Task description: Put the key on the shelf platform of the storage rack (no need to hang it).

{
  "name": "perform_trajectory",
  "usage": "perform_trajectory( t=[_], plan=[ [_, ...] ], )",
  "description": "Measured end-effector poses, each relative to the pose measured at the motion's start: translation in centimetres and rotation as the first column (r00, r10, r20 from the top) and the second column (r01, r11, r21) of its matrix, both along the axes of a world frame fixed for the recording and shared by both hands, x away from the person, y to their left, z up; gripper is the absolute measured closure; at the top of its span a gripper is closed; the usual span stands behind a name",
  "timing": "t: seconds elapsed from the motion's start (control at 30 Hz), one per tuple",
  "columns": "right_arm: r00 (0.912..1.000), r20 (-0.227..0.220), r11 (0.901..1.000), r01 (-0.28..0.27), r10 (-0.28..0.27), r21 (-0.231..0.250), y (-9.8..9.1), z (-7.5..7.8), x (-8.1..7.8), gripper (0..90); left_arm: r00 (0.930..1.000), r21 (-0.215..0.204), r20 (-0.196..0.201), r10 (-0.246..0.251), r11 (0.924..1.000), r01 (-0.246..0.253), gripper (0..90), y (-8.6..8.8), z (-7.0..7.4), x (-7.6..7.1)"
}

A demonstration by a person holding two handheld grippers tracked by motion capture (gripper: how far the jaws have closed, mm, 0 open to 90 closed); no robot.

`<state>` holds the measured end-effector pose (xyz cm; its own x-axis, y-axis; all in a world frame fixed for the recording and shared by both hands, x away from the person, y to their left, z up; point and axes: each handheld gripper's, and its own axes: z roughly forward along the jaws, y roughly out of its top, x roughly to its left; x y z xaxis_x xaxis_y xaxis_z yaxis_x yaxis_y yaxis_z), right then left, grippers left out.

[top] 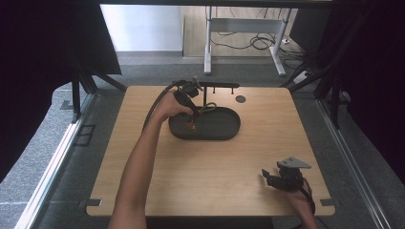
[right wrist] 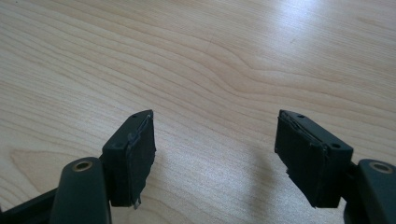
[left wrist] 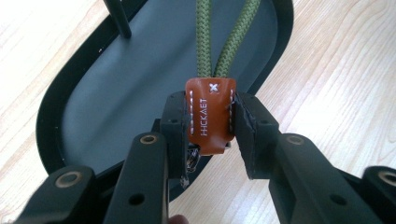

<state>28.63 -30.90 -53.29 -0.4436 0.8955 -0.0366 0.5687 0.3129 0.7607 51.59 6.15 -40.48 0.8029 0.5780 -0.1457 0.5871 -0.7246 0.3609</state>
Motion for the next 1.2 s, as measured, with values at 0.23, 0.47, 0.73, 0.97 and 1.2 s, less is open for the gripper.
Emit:
perform_trajectory(
  t=[0.23,0.47,0.73,0.97,1.2],
  plan=[
    [1.0,-0.004,1.0,-0.001,0.001,-0.003,0.1,-0.1,0.0,29.8,1.0,0.015,0.002,-0.005,0.9999,0.005,66.4,-0.2,-0.6,-0.1],
    [1.0,-0.005,1.0,-0.005,0.005,-0.007,0.2,-0.1,0.0,29.8,1.0,0.019,0.003,0.002,0.9998,-0.002,66.0,0.0,-1.0,-0.2],
    [0.9999,-0.01,0.9998,-0.007,0.007,-0.017,0.2,-0.3,0.1,29.7,0.9999,0.013,0.008,0.007,0.9999,-0.007,65.9,0.0,-1.0,-0.1],
    [0.9999,-0.011,0.9998,-0.007,0.007,-0.017,0.2,-0.3,0.1,29.7,0.9999,0.014,0.011,0.006,0.9999,-0.006,65.8,0.3,-0.6,-0.4],
    [1.0,-0.009,0.9999,-0.005,0.005,-0.017,0.3,-0.2,0.1,29.8,0.9995,-0.004,0.032,0.0,1.0,0.0,65.2,0.9,0.2,-1.3]
  ],
)
